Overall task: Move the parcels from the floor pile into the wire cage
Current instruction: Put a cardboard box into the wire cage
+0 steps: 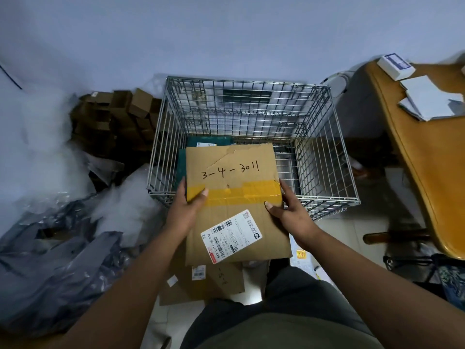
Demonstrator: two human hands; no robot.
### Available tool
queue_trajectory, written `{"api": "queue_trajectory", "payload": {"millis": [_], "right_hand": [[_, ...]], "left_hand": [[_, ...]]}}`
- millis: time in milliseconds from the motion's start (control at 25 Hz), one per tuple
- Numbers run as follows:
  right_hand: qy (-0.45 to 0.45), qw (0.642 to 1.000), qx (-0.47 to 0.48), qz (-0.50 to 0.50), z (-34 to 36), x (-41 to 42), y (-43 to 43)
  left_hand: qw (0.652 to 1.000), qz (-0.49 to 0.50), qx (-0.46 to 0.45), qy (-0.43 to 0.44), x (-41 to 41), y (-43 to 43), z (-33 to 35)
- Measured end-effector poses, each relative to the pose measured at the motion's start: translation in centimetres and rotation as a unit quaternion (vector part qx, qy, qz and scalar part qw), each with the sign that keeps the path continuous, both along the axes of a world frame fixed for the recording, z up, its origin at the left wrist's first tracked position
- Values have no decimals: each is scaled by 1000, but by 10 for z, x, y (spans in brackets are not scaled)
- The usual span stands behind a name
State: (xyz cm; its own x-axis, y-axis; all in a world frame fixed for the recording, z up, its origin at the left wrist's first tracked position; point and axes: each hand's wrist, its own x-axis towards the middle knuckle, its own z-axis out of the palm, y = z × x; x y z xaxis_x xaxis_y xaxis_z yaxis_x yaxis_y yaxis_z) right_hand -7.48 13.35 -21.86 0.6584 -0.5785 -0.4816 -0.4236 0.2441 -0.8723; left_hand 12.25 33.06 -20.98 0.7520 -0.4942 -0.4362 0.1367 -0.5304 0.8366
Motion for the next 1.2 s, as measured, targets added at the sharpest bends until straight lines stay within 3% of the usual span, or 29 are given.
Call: {"api": "queue_trajectory", "payload": {"millis": [200,400,880,1200], "right_hand": [[-8,999,10,-35,-13,8,-39],[1,996,45,-73,-33,19,-79],[-13,994,58,-95,-137,115,-277],[-8,998,41,-53,-207,143,-310]], "left_hand": [[997,-63,34,17,-21,-17,-26],[999,-18,23,39,-23,-41,-47],[998,-1,53,-29,83,-244,-135],[997,14,79,13,97,-268,-201]]}}
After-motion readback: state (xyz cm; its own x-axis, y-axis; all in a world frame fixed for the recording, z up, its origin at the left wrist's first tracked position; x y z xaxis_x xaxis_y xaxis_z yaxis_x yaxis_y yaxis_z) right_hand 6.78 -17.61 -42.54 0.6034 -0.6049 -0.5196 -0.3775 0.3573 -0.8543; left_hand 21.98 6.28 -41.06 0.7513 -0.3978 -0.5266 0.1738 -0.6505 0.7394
